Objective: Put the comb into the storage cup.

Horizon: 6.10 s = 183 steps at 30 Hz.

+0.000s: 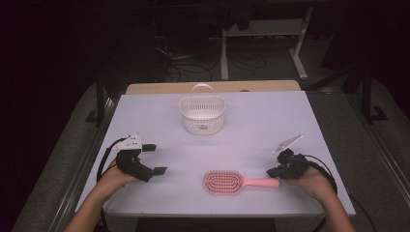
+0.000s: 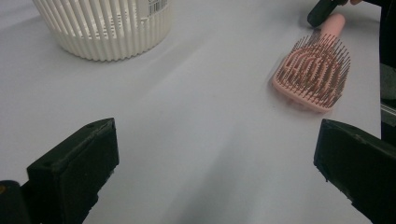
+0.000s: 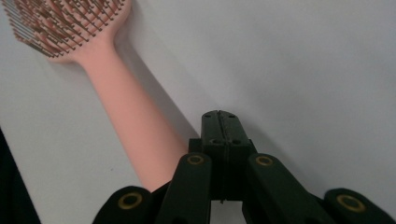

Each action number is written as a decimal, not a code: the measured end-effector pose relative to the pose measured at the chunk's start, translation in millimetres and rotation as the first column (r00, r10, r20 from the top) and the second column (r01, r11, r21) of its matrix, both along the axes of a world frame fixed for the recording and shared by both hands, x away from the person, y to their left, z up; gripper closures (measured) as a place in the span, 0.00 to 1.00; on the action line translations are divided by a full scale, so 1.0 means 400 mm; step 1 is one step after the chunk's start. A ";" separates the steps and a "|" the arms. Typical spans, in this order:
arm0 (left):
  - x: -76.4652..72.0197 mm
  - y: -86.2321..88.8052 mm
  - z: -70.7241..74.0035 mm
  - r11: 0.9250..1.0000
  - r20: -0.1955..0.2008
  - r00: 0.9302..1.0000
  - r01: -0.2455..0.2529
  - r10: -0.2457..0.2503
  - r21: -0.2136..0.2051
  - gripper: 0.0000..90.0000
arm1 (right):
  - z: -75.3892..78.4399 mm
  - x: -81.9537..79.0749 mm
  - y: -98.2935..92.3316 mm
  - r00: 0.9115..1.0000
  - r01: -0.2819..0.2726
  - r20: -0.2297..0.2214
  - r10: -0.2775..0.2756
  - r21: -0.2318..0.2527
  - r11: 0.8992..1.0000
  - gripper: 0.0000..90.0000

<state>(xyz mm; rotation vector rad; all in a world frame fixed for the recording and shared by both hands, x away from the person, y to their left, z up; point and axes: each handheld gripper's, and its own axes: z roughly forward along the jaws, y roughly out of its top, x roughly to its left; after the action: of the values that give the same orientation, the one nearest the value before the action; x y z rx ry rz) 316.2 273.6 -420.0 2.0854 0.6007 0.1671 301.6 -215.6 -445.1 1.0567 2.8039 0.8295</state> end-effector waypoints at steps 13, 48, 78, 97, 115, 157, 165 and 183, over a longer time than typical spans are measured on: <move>0.000 0.001 0.000 1.000 0.001 1.000 -0.003 0.003 0.001 0.00 | 0.016 -0.018 -0.007 0.999 0.022 0.030 -0.023 0.036 0.999 0.99; 0.000 0.014 0.003 1.000 0.004 1.000 -0.015 0.016 -0.006 0.00 | 0.099 0.042 0.067 0.956 0.045 0.268 -0.123 0.282 0.958 0.00; -0.002 0.018 0.001 1.000 0.002 1.000 -0.015 0.015 0.000 0.00 | 0.098 0.040 0.077 0.970 -0.024 0.239 -0.047 0.287 0.958 0.00; -0.003 0.018 0.003 1.000 0.003 1.000 -0.016 0.016 0.001 0.00 | 0.110 0.029 0.119 0.966 -0.086 0.257 0.008 0.293 0.952 0.00; -0.002 0.016 0.003 1.000 0.003 1.000 -0.019 0.019 -0.001 0.00 | 0.133 0.047 0.171 0.963 -0.151 0.262 0.066 0.320 0.936 0.00; -0.001 0.019 0.003 1.000 0.005 1.000 -0.019 0.019 0.000 0.00 | 0.161 0.039 0.166 0.927 -0.330 0.236 0.290 0.151 0.932 0.00; -0.001 0.018 0.002 1.000 0.002 1.000 -0.018 0.018 -0.001 0.00 | 0.167 0.038 0.163 0.924 -0.343 0.219 0.313 0.114 0.933 0.00; -0.002 0.018 0.002 1.000 0.002 1.000 -0.017 0.017 -0.002 0.00 | 0.151 0.030 0.182 0.911 -0.385 0.168 0.377 0.016 0.923 0.00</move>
<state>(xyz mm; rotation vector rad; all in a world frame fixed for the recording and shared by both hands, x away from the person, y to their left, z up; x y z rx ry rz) 315.3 280.6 -419.2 2.0785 0.6177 0.1783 313.7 -142.9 -384.7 0.4161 2.8991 0.9676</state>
